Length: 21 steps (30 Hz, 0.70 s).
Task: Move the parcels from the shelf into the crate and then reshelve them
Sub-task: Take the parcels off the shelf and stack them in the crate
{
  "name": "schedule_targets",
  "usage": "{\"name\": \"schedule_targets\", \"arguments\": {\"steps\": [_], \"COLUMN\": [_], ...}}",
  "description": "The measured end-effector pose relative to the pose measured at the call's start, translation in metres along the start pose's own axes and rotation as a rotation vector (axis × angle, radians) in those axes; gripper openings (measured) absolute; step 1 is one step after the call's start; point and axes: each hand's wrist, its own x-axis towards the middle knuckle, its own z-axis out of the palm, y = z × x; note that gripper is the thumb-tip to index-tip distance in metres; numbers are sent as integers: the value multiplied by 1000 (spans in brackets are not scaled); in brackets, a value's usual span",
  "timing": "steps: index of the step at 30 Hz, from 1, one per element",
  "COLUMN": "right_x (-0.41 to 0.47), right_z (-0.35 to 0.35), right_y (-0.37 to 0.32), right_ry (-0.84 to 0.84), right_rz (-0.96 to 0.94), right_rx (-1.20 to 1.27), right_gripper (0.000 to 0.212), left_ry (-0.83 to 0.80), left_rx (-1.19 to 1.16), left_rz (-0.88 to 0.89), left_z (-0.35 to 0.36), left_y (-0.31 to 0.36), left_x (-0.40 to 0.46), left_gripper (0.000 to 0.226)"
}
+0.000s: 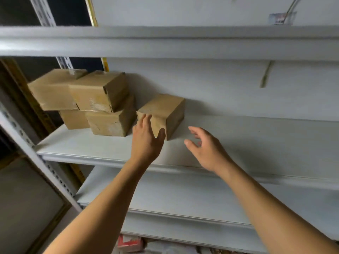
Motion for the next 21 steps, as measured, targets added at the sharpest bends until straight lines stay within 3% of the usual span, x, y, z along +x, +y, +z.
{"name": "schedule_targets", "arguments": {"steps": [5,12,17,21], "right_x": [54,117,128,127], "right_z": [32,65,73,63], "right_y": [-20,-13,-6,7], "right_ry": [-108,-60,-44,-2], "right_rz": [36,256,315,347], "right_rx": [2,296,598,641], "right_gripper": [77,93,82,85], "left_ry": [-20,-49,-64,-185], "left_rx": [-32,-498,-532,-548], "left_rz": [-127,-447,-460,-423], "left_z": [0,6,19,19], "left_y": [-32,-40,-45,-39], "left_x": [54,93,91,82], "left_gripper": [73,75,45,75]}}
